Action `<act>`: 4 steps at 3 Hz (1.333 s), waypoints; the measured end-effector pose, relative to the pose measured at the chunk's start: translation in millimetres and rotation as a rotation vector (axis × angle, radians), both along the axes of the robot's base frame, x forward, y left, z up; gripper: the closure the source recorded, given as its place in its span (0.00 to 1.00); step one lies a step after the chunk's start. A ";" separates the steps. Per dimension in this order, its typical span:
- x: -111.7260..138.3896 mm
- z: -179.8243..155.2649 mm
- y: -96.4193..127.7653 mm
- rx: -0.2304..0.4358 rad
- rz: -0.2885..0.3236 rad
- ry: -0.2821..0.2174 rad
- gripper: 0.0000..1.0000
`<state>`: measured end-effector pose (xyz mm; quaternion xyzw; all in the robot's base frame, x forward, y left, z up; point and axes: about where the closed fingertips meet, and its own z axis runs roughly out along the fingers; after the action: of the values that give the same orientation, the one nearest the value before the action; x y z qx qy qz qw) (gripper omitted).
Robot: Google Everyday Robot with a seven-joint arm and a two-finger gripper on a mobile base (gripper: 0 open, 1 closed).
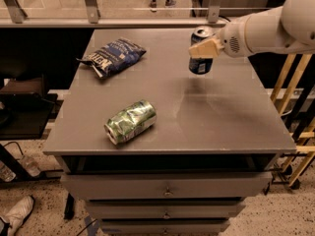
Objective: Move pepsi can near blue chip bag
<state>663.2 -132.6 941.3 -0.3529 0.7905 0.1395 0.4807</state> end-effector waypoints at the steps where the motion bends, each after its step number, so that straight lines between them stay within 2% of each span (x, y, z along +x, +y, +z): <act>1: 8.1 9.6 53.4 0.013 0.156 -0.016 1.00; 2: 8.2 3.7 126.3 0.029 0.355 0.003 1.00; 3: 8.8 -11.2 166.7 0.034 0.453 0.035 1.00; 4: 10.2 -27.3 191.5 0.028 0.492 0.051 1.00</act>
Offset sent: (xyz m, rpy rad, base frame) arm 0.0058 0.1766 0.0081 0.0419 0.0039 0.5136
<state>673.4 58.9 913.9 -0.5246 0.6906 0.2722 0.4169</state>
